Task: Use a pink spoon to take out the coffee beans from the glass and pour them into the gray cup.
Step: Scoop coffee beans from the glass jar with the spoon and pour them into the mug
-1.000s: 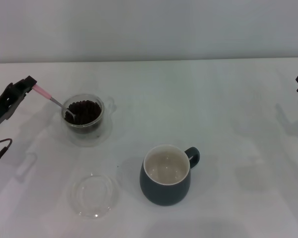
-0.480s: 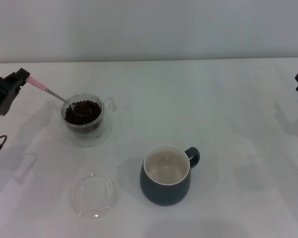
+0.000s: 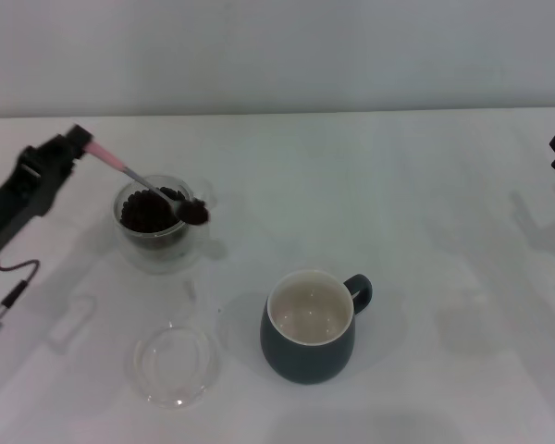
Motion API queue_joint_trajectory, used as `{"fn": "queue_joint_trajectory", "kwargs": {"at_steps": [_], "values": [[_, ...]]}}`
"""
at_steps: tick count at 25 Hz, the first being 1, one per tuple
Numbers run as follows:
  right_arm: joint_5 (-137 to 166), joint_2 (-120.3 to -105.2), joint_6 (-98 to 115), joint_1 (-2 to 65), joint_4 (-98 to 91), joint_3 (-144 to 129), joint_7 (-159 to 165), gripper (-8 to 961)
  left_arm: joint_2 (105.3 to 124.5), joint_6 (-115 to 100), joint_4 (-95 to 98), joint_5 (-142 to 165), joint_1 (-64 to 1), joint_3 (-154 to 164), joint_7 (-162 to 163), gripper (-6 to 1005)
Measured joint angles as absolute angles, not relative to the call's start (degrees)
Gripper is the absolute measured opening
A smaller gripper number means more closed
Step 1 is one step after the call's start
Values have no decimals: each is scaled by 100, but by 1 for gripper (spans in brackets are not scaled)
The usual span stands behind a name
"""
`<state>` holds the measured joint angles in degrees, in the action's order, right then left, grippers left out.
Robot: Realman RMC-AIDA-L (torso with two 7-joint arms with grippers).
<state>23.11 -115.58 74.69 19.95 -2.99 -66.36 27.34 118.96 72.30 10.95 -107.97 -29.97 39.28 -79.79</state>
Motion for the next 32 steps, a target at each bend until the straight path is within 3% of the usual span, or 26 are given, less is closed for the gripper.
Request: {"fn": "queue_joint_trajectory", "kwargs": {"at_steps": [15,32], "values": [[2312,-11557,7417,1992,-238,-6660,2733,741,11908,7639,994,-10771,-3781,5751,-7831,130],[2351,-11557,7471,1949,-158,-6672,2818,742,11866,7499,2487,-9997,-3712,6662,-8301,129]]}}
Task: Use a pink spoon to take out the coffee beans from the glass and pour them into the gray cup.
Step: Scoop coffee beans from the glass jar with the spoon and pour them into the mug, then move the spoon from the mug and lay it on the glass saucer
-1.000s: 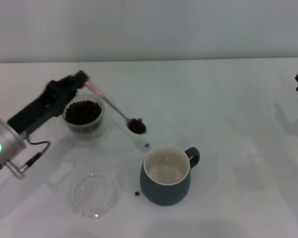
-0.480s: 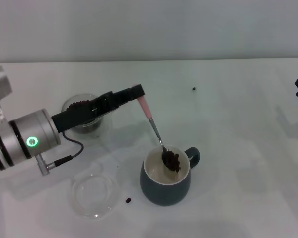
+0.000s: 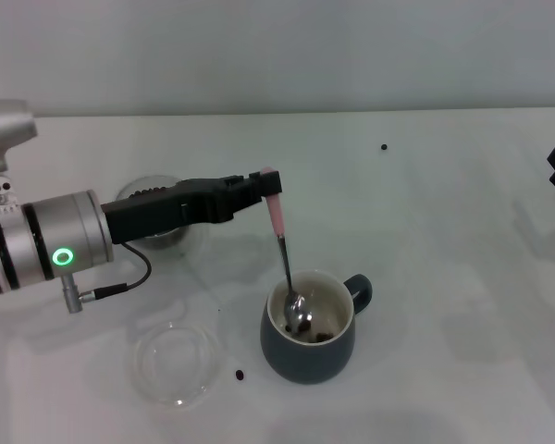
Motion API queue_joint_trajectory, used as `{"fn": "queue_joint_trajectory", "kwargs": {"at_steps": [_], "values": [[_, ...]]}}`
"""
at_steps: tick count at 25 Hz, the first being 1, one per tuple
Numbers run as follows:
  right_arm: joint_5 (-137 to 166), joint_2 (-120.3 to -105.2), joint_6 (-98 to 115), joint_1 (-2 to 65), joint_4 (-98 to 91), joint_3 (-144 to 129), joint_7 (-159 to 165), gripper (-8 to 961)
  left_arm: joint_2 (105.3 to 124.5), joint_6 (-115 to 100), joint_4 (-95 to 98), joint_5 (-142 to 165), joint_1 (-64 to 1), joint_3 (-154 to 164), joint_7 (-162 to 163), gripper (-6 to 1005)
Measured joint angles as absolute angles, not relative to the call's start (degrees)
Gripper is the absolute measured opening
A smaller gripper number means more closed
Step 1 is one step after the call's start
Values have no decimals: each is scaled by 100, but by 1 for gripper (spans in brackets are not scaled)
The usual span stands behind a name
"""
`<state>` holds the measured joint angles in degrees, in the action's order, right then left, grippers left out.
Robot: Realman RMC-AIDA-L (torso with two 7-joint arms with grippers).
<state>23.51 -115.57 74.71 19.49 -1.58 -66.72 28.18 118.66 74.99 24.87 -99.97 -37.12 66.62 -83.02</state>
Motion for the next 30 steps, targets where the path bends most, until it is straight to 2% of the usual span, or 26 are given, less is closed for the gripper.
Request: {"fn": "queue_joint_trajectory", "kwargs": {"at_steps": [13,19,30], "values": [[2351,-11558,7472,1952,-158,-6671,2870,741,11876,7951,2933,-10225,-3566,6607,-9614,130],[2332,-11557,7457,1973,-159,-6661,2875,742,11839,8135,2907,-11321,-3041,6523,-9224,130],[2311,-11548,7373,1988,-258,-6625,2842,741,11529,8393,2209,-11450,-1843,4913,-8080,129]]}}
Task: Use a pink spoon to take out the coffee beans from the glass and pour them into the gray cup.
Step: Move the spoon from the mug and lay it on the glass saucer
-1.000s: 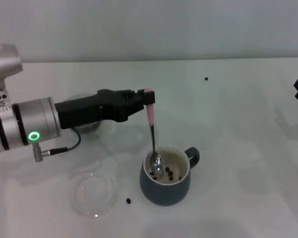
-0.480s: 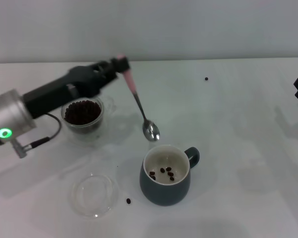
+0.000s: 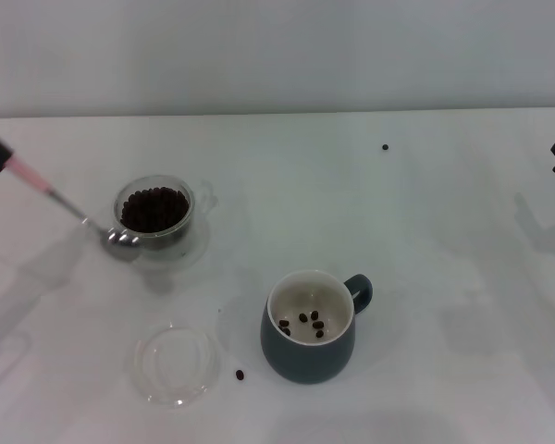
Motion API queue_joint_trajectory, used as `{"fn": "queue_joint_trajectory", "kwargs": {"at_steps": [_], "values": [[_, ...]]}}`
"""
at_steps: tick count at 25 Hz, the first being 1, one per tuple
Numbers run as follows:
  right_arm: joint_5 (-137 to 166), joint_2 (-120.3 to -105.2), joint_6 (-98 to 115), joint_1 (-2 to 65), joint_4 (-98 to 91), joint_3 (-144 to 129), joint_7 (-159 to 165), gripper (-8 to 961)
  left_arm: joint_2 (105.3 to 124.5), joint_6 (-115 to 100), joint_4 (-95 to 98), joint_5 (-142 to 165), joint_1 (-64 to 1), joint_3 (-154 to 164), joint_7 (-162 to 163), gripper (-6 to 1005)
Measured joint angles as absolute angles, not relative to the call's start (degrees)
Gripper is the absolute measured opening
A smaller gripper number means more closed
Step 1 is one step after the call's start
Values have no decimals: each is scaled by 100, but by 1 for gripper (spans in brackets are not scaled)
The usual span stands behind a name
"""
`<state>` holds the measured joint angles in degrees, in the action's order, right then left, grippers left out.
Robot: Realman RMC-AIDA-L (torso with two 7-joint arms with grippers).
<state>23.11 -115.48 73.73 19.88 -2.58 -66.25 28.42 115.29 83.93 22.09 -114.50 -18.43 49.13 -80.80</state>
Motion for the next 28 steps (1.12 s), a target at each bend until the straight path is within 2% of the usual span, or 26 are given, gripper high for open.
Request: {"fn": "queue_joint_trajectory", "kwargs": {"at_steps": [6,10,18,28], "values": [[2311,-11540,7197,2016,-390,-6617,2831,743,11356,8317,1911,-11342,-1414,4863,-7945,129],[2311,-11540,7181,2090,-394,-6622,2825,741,11324,8102,1710,-11160,-1407,4867,-7958,129],[2312,-11540,7180,2135,-396,-6650,2821,743,11455,7384,1678,-10356,-1728,4875,-8004,130],[2311,-11540,7180,2118,-376,-6662,2821,742,11723,7141,1687,-9707,-2145,4891,-8339,129]]}}
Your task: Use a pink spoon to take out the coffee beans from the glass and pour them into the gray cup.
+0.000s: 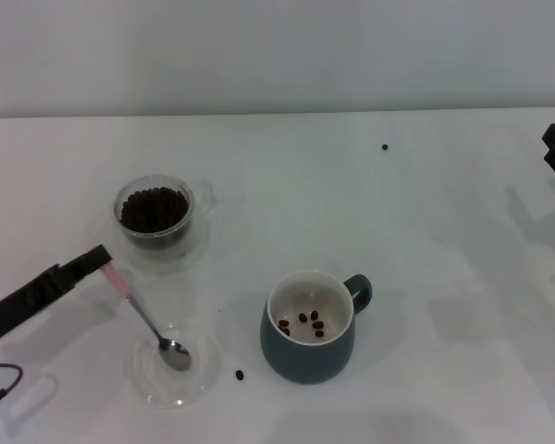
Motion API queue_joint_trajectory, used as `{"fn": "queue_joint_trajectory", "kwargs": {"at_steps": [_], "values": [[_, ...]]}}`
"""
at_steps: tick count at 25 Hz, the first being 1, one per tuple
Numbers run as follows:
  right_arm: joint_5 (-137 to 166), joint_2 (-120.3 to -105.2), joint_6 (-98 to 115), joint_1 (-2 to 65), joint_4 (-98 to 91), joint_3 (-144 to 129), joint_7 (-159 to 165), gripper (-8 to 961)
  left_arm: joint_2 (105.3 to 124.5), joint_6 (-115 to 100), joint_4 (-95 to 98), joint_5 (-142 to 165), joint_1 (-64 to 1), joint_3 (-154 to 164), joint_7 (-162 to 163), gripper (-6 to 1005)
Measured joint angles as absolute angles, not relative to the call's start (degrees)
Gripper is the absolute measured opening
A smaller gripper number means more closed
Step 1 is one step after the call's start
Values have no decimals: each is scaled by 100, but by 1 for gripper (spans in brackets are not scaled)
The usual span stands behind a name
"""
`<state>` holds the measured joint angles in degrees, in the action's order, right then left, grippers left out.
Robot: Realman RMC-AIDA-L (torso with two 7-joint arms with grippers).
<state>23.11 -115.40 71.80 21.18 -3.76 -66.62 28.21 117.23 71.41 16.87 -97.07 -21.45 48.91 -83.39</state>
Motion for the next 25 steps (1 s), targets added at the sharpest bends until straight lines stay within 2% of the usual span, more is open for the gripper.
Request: {"fn": "queue_joint_trajectory", "kwargs": {"at_steps": [6,12,14,25], "values": [[2311,-11539,7181,2105,-357,-6662,2822,741,11838,7094,1685,-9614,-2252,4895,-8730,130],[2311,-11540,7181,2109,-352,-6657,2835,741,11877,7012,1521,-9454,-2382,4896,-9000,187],[2311,-11539,7181,2109,-349,-6655,2836,742,11878,7043,1482,-9455,-2410,4886,-9198,408],[2312,-11540,7193,2071,-328,-6643,2858,742,11828,6768,1523,-11025,-1858,4823,-10184,655]]}}
